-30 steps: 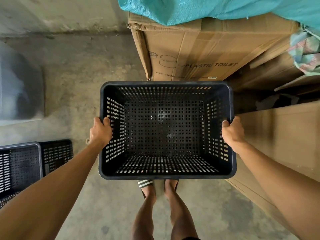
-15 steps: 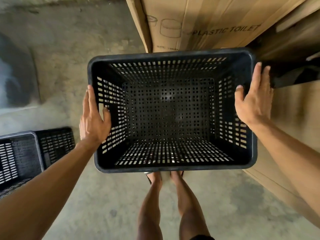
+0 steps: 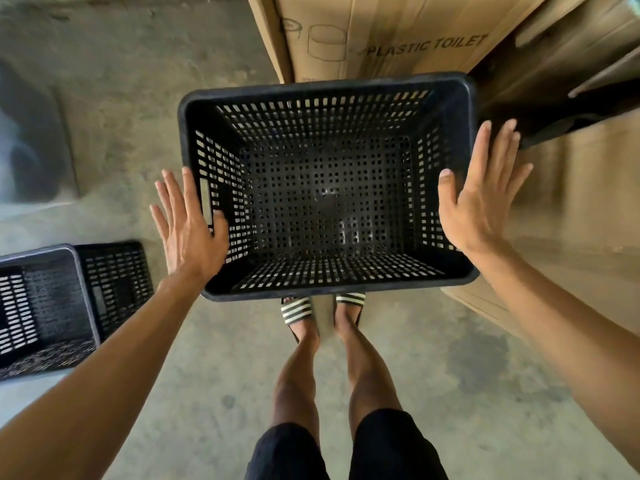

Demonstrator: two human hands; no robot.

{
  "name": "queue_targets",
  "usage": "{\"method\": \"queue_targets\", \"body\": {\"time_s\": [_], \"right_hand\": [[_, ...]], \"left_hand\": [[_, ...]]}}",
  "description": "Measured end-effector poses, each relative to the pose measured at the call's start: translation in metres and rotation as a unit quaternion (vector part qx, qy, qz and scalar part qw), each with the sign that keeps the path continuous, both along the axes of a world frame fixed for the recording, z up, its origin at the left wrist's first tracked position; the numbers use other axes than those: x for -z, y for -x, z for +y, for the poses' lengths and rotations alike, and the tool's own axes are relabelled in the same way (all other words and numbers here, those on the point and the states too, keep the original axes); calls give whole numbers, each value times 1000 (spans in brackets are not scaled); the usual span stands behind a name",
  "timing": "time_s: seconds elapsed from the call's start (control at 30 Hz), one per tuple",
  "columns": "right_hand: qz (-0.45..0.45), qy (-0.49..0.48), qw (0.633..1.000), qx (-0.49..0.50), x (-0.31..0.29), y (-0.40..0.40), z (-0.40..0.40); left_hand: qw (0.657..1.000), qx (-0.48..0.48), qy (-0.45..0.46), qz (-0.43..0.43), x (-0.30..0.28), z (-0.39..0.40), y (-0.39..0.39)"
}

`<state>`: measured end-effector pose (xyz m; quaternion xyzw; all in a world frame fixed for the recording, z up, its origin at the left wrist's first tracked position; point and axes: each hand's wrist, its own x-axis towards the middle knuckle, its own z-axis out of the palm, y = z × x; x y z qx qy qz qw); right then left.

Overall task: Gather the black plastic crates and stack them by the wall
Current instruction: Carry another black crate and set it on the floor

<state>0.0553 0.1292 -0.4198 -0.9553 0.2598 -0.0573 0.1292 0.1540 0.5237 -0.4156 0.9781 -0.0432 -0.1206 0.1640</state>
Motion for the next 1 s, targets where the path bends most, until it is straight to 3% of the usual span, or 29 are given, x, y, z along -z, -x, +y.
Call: {"method": "queue_targets", "body": {"time_s": [0.1,0.23,0.4,0.67,0.83,1.0], "right_hand": [[12,42,999,6,-1,32,11],[123,14,992,15,30,86,15],[88,-5,996,-3,49,84,7],[149,-10,989,-3,40,83,12],[218,-104,969,48,20,72,19],[216,-223,941,131,-24,66,40]], "left_hand": [[999,26,-25,-15,-1,6,35],[997,19,-80,11,26,19,68],[997,28,-69,-23,43,28,62],[991,34,-125,31,33,21,64],[986,22,-128,107,11,10,62],[989,23,-63,133,-35,-29,60]]}}
